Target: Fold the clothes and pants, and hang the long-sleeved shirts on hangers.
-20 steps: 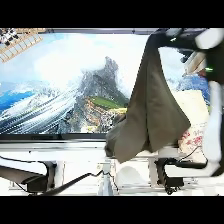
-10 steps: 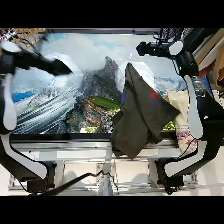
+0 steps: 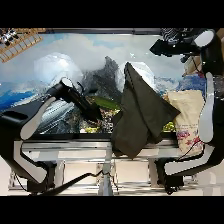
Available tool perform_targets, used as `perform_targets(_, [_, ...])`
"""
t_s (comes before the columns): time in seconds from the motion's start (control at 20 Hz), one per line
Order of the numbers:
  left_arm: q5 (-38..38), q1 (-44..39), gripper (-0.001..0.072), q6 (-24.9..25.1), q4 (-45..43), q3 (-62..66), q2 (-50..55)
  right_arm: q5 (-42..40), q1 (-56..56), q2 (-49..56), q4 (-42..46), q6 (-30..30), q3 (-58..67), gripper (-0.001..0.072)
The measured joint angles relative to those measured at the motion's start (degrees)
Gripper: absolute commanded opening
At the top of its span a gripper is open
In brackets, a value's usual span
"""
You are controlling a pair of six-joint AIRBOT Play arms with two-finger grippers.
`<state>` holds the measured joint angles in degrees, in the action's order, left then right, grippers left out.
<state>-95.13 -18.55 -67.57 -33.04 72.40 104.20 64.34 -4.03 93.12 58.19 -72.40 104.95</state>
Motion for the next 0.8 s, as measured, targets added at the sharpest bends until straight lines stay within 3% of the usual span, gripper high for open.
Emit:
perform_targets(0.15, [0.6, -4.1, 0.0514, 0.1, 0.0, -1.9, 0.0, 1.0, -0.4, -2.2, -0.4, 0.8, 0.1, 0.0466])
perform_targets(0.25, [1.7, -6.7, 0.0602, 0.0, -0.4, -2.4, 0.0, 1.3, -0.5, -3.4, -0.7, 1.1, 0.1, 0.0464])
perform_targets(0.55, [8.9, -13.7, 0.0599, -4.4, -0.3, -3.0, 2.2, 1.3, -0.6, -4.6, -1.2, 1.5, 0.1, 0.0403])
perform_targets(0.6, [10.1, -14.4, 0.0503, -5.1, 0.6, -3.0, 2.8, 1.3, -0.6, -4.6, -1.2, 1.5, 0.1, 0.0403])
perform_targets(0.65, [11.1, -14.9, 0.0202, -5.8, 1.8, -3.0, 3.3, 1.3, -0.6, -4.7, -1.2, 1.5, 0.1, 0.0403])
perform_targets(0.7, [12.3, -15.2, 0.0008, -6.2, 3.3, -3.0, 3.7, 1.3, -0.6, -4.7, -1.2, 1.5, 0.1, 0.0403])
perform_targets(0.8, [13.9, -15.5, 0.0003, -6.3, 6.1, -3.0, 4.0, 1.3, -0.6, -4.7, -1.2, 1.5, 0.1, 0.0403])
